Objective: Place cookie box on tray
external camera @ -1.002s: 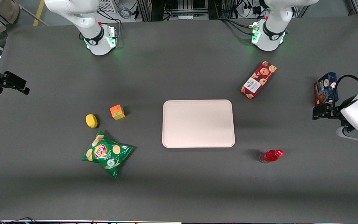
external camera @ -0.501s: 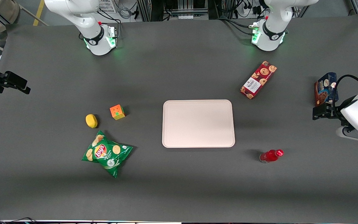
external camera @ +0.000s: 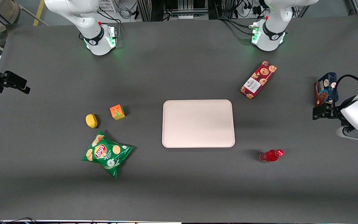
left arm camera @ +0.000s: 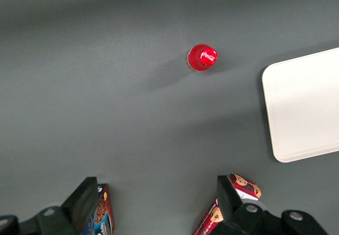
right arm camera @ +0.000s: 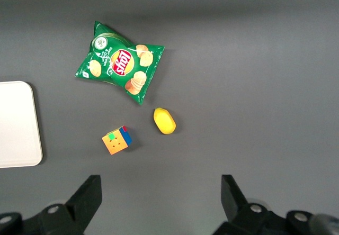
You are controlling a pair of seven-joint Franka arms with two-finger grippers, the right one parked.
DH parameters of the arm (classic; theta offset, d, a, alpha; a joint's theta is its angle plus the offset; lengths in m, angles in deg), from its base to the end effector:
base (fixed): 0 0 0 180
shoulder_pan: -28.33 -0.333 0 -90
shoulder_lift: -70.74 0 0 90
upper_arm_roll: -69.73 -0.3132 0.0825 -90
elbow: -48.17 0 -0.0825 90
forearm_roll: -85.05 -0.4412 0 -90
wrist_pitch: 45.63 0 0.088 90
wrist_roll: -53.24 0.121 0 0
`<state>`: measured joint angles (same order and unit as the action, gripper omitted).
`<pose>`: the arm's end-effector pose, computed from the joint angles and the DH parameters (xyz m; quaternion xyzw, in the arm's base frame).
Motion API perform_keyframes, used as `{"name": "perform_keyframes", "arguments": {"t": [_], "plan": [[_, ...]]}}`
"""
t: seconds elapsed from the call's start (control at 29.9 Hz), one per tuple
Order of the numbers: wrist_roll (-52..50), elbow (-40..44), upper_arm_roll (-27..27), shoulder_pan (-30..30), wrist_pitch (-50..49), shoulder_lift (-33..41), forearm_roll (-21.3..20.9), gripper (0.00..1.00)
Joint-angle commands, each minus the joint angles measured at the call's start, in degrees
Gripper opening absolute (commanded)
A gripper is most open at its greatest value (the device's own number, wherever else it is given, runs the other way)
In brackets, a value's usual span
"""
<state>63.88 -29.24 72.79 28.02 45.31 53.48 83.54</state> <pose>0.6976 -0.0256 0.5277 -0.9927 0.1162 0.0326 0.0030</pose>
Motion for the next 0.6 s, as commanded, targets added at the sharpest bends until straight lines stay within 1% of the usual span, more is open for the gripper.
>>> {"name": "perform_keyframes", "arguments": {"t": [0.0,0.23,0.4,0.57], "plan": [[-0.7,-1.34,0.01,0.22,0.03,1.7,-0.16,1.0],[-0.18,-1.34,-0.08,-0.04,-0.06,1.7,-0.16,1.0],[0.52,-1.43,-0.6,-0.3,-2.69,2.84,-0.25,1.0],[5.7,-1.61,-2.09,-1.18,-5.06,4.86,-0.86,1.0]]}}
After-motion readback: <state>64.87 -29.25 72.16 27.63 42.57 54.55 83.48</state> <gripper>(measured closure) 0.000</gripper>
